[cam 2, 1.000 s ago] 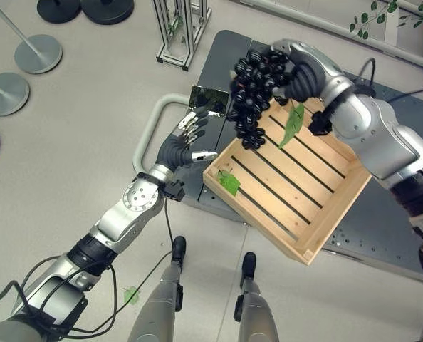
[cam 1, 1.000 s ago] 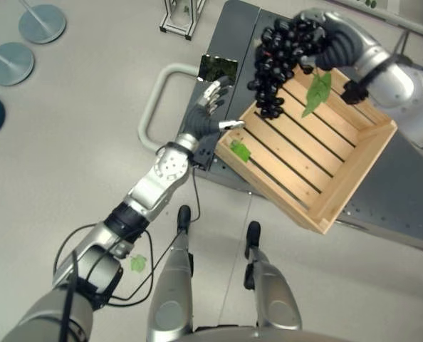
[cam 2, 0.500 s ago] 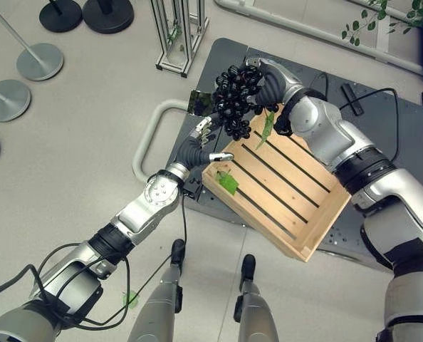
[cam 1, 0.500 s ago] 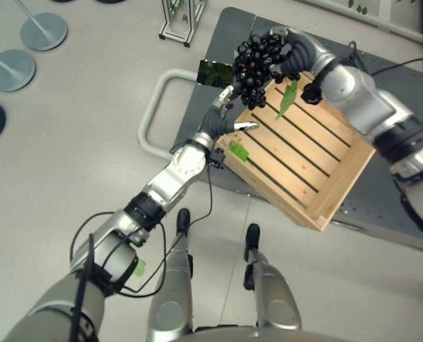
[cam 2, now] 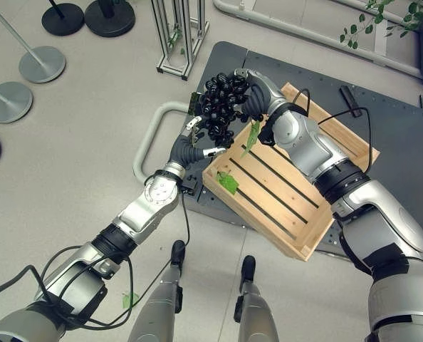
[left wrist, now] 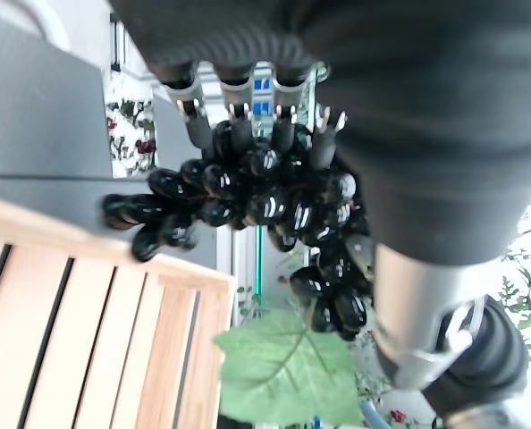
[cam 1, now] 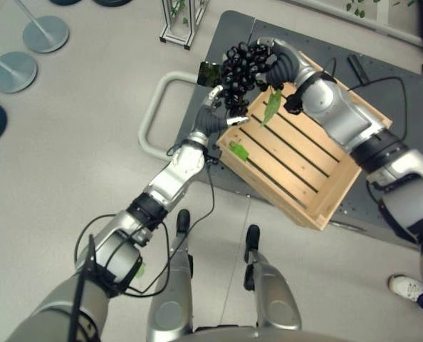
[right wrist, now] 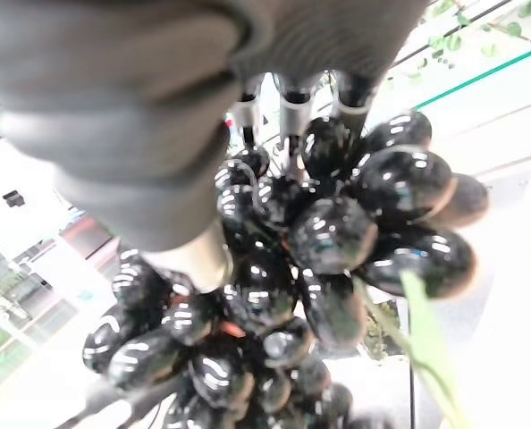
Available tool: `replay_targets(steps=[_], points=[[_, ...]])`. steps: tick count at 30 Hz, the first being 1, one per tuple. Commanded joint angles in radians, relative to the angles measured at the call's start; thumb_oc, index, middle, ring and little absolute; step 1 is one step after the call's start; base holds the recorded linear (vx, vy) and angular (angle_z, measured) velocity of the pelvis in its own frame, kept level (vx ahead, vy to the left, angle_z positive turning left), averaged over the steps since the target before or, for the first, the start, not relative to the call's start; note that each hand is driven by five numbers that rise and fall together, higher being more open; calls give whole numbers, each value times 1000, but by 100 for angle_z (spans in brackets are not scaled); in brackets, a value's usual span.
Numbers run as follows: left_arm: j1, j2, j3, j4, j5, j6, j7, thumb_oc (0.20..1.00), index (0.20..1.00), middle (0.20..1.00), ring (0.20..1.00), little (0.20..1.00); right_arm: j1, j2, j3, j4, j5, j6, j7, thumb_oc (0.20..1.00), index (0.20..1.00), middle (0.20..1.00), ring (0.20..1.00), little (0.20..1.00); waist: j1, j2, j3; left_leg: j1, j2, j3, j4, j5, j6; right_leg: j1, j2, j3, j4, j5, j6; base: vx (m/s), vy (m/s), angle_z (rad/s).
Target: Pick up the fruits from the basket on one side to the basket on the other side
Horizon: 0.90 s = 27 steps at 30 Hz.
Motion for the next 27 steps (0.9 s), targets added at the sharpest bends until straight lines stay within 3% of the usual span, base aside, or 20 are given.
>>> replay_targets(steps=[1,17,22,23,27], points=[[-2,-96,26,56,73,-45,27,1000,1000,1000,1000,1000,43,55,-54,-73,-23,-38,-46,200,200,200,200,200,11,-35,-149,-2,-37,10,55,-181,-4,-8,-76,9,158,-218,58,0,0,0],[-54,-124,46,106,40,-60,84,1000,1000,1000,1000,1000,78,184,-91,-136,15,-46,-77,200,200,200,200,200,-1,-38,-163,-5,-34,13,72,-186,-4,-4,-75,15,165,-226,53,0,-1,-2],[-44,-149,67,105,51,-60,127,1000,1000,1000,1000,1000,122,215,-117,-182,9,-46,-94,200,200,200,200,200,-2,-36,-164,-7,-34,12,73,-186,-3,-8,-78,16,173,-229,51,0,0,0],[-53,-172,79,113,59,-63,174,1000,1000,1000,1000,1000,142,249,-127,-207,17,-48,-119,200,200,200,200,200,-7,-37,-162,-9,-32,16,76,-185,-3,-12,-77,17,175,-231,49,0,0,0],[-65,-175,75,110,78,-62,180,1000,1000,1000,1000,1000,147,272,-127,-216,43,-54,-129,200,200,200,200,200,-10,-37,-161,-10,-30,18,80,-186,-3,-14,-76,21,178,-232,47,0,0,0]])
